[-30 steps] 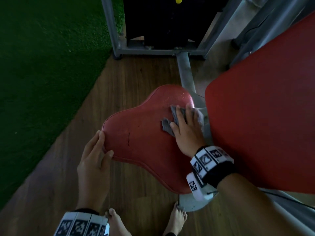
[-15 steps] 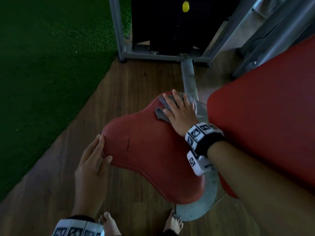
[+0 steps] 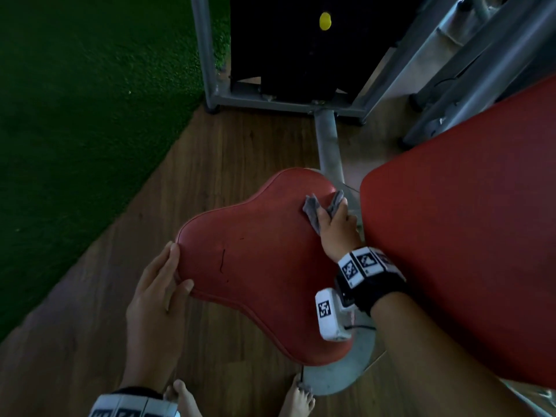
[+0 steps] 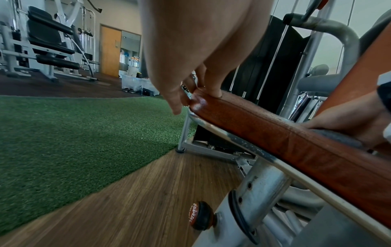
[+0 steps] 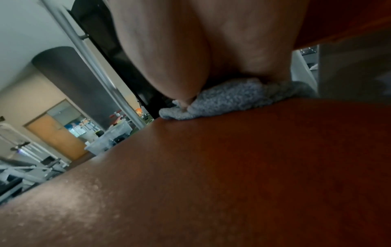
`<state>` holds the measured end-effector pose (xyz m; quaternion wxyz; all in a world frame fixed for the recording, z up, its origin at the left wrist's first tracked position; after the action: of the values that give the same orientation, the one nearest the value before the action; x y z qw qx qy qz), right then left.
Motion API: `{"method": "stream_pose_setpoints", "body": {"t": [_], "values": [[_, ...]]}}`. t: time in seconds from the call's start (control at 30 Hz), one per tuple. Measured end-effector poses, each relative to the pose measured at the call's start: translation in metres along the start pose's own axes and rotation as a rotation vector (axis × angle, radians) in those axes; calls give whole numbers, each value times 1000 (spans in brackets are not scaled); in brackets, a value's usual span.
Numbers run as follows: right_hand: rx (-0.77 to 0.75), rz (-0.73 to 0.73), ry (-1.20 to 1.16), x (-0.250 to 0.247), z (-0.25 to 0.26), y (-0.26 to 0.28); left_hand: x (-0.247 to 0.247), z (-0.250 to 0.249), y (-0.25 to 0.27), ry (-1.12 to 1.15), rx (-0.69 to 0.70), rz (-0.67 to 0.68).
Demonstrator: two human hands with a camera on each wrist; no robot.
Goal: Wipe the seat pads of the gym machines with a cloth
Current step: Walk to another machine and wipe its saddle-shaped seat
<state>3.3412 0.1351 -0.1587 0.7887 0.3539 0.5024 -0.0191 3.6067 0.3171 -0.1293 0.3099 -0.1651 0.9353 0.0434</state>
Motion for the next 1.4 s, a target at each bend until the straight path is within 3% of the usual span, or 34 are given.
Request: {"method": "stream_pose_setpoints", "body": {"t": [0.2,0.33,0.63,0.77,0.93,1.07,1.2,1.4], "values": [[79,16,-59,1,16,-27,0,5,0,63,-6,7],[-5,2,-28,-1,36,-50,-1,4,-3,23,11,25],[4,1,-105,12,-21,-12,0,4,1,38,-34,13],[55,51,-214,5,4,-33,-2,4,0,63,-52,14],[-71,32,107,-3,71,-50,-2,7,1,75,-45,25],[-385,48,284,6,103,-47,-2,5,1,66,-40,22],[-608,75,374,5,98,-45,-3,5,1,61,-32,26],[-523,131,285,-1,112,-62,-2,5,1,75,-44,20]]}}
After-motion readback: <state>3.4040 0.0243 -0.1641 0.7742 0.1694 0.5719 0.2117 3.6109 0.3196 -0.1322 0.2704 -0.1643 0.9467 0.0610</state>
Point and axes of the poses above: each hand's wrist, its own y-axis away from the middle knuckle, its own x-axis out of the palm, z = x × y, the point moved 3 cm from there along -y, towards the middle knuckle, and after that the axes turned 10 degrees about x, right-handed, at the moved point
